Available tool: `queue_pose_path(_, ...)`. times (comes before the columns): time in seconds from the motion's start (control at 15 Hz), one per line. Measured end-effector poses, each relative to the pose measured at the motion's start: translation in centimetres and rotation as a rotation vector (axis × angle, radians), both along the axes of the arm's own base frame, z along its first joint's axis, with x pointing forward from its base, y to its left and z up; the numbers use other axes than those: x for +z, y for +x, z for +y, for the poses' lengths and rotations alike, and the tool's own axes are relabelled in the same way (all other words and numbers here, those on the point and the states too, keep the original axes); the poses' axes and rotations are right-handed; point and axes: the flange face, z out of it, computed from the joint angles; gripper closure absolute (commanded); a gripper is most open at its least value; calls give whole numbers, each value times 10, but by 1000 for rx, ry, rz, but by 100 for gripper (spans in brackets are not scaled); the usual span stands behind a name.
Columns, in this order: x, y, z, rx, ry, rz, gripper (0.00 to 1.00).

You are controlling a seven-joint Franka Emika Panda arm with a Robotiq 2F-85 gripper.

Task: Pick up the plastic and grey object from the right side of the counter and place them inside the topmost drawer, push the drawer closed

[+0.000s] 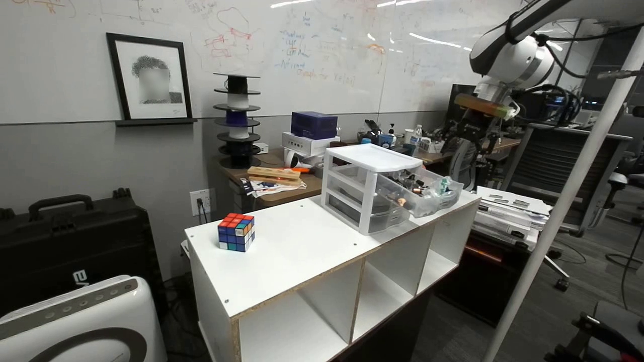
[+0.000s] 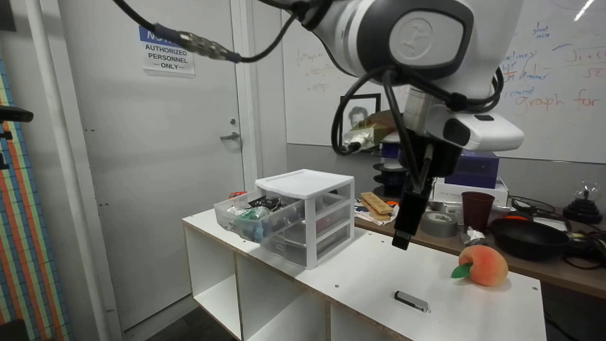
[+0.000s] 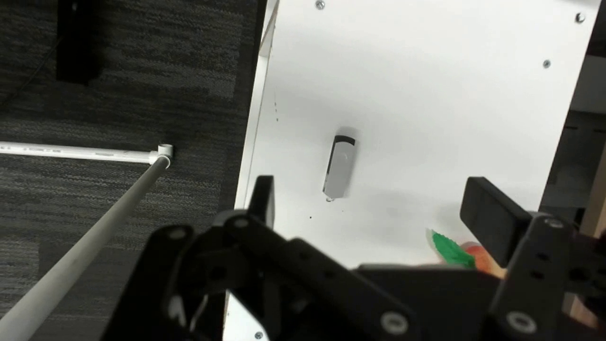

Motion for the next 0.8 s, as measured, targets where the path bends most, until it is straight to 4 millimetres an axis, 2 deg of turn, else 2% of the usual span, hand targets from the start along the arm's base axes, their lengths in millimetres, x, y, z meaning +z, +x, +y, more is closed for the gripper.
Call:
queue_pose_path(0.4,-50,48,8,-93,-49,82,0)
queue_pose_path(0.6,-71,59,9,-138,-81,164,0)
queue_pose_path(0.8,-88,61,10,-152,-87,260,0)
